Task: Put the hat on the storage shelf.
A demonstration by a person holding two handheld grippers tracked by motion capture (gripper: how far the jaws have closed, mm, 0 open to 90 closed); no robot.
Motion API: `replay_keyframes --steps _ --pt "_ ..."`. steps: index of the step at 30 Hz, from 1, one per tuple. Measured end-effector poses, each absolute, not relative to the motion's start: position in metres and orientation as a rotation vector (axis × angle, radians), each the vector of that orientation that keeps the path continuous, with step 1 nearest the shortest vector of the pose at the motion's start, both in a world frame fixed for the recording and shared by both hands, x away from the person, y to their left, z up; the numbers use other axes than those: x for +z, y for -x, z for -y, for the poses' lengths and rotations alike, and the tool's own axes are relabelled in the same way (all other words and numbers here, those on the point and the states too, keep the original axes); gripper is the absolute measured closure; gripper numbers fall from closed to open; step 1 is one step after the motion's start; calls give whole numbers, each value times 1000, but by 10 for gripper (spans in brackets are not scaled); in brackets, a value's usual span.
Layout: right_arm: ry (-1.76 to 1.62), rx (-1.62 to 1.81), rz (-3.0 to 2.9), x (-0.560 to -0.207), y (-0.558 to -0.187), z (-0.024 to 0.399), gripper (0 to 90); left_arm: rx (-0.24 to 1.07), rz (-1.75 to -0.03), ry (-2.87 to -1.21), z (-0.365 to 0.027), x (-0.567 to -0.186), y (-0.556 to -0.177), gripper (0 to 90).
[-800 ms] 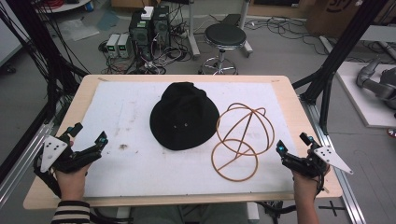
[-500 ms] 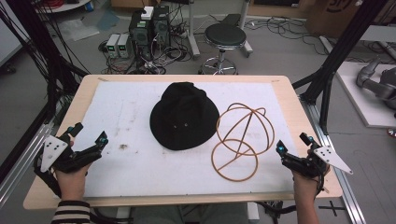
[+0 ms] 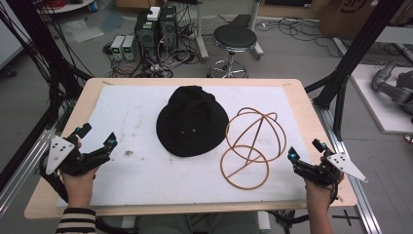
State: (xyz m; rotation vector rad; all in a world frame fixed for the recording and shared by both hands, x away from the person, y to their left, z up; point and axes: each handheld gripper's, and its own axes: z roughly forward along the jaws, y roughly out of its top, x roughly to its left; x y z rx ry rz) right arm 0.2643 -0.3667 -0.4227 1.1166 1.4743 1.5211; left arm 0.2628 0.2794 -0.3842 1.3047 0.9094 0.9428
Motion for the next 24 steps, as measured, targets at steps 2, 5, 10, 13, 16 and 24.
replay_keyframes --steps 2,5,10,13,16,24 --pt "-1117 1521 -1474 -423 -264 367 34 941 -896 -1311 -274 -381 -265 135" --pt "-1120 1523 -1473 -423 -264 367 34 937 -881 -1324 -269 -377 -267 135" --pt "-1124 1526 -1467 -423 -265 367 34 892 -860 -1296 -257 -367 -275 135" --pt "-1119 1527 -1471 -423 -266 366 34 880 -847 -1311 -248 -362 -282 135" --pt "-1117 1528 -1476 -423 -267 365 34 854 -834 -1332 -240 -358 -289 135" --pt "-1122 1528 -1475 -424 -269 366 34 812 -798 -1364 -222 -346 -304 135"
